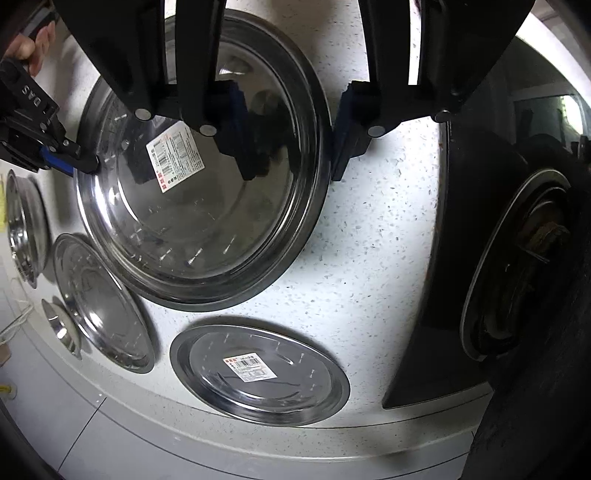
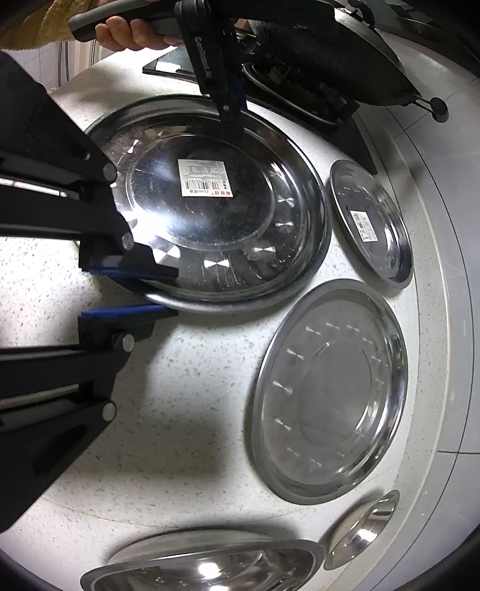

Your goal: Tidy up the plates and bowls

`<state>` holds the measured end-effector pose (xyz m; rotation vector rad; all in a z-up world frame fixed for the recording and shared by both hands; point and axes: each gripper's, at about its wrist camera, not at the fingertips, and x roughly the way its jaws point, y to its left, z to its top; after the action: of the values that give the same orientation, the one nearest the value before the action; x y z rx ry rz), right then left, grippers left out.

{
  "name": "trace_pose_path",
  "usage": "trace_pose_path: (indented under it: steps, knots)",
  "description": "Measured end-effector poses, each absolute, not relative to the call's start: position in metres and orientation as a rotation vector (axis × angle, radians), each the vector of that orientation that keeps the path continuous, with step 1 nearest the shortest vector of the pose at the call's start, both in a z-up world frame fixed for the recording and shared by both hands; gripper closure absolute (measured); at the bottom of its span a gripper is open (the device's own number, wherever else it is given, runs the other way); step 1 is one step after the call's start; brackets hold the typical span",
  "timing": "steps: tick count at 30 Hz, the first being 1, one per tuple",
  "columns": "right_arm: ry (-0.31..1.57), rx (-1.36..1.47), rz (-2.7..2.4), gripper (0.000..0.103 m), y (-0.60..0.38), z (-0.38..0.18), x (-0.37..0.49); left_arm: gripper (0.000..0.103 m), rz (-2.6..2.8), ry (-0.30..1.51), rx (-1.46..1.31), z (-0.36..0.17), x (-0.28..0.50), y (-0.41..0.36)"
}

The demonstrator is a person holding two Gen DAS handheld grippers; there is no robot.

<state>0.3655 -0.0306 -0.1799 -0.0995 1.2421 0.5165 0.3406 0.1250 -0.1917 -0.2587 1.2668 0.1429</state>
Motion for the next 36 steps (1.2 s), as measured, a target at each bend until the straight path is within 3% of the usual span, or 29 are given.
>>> trace_pose_path:
  steps: [5, 7, 10, 24, 36]
  knots:
    - [1.242, -0.111, 0.485, 0.091, -0.026, -0.18, 0.365, 0.071, 0.091, 1.267, -0.274, -0.19, 0.336, 0.139]
    - [1.242, -0.109, 0.478, 0.091, -0.025, -0.18, 0.365, 0.077, 0.084, 1.268, -0.29, -0.191, 0.338, 0.146]
    - [1.24, -0.107, 0.47, 0.091, -0.025, -0.18, 0.366, 0.094, 0.088, 1.265, -0.327, -0.19, 0.335, 0.161]
    - [1.199, -0.081, 0.46, 0.093, -0.027, -0.169, 0.363, 0.098, 0.023, 1.239, -0.462, -0.188, 0.305, 0.183]
    - [1.148, -0.058, 0.516, 0.093, -0.025, -0.122, 0.294, 0.098, 0.007, 1.171, -0.475, -0.134, 0.231, 0.187]
